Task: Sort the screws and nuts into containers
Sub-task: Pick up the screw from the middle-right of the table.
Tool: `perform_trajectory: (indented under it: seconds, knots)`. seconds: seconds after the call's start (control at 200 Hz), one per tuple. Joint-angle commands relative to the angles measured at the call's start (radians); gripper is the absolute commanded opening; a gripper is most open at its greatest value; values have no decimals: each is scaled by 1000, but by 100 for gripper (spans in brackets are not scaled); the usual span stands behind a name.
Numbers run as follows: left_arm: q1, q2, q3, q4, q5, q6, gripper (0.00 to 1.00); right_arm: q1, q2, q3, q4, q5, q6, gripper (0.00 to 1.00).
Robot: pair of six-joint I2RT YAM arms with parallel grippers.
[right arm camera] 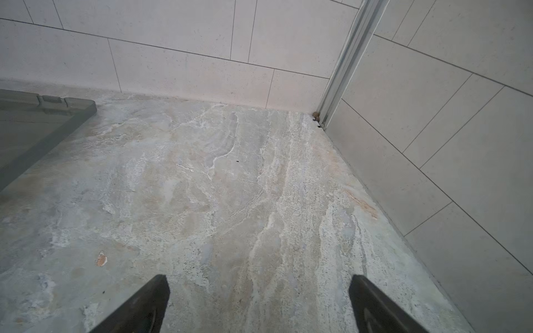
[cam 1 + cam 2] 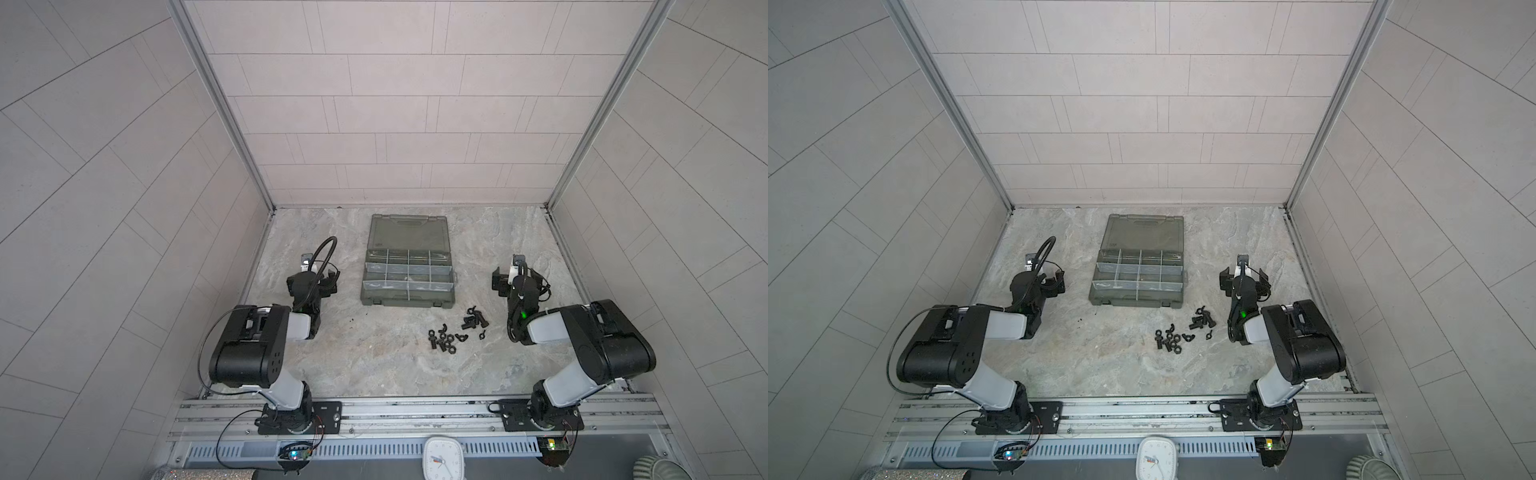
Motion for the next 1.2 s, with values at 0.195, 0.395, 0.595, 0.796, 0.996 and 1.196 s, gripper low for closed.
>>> perform_trajectory:
  seconds: [0.195, 0.395, 0.595, 0.796, 0.996, 1.196]
  knots:
    - [-3, 8, 16, 39, 0, 10, 100, -2, 11, 6, -3, 7, -6, 99]
    - [-1, 7, 16, 39, 8, 5, 100, -2, 11, 7, -2, 7, -7, 99]
    - [-1, 6, 16, 38, 9, 4, 100, -4, 9, 6, -2, 4, -6, 99]
    - [2, 7, 18, 33, 13, 3, 100, -4, 9, 7, -2, 4, -7, 99]
    - [2, 9, 19, 32, 13, 3, 100, -3, 9, 6, -3, 4, -7, 99]
    - [2, 9, 19, 32, 13, 4, 100, -4, 9, 5, -2, 5, -7, 99]
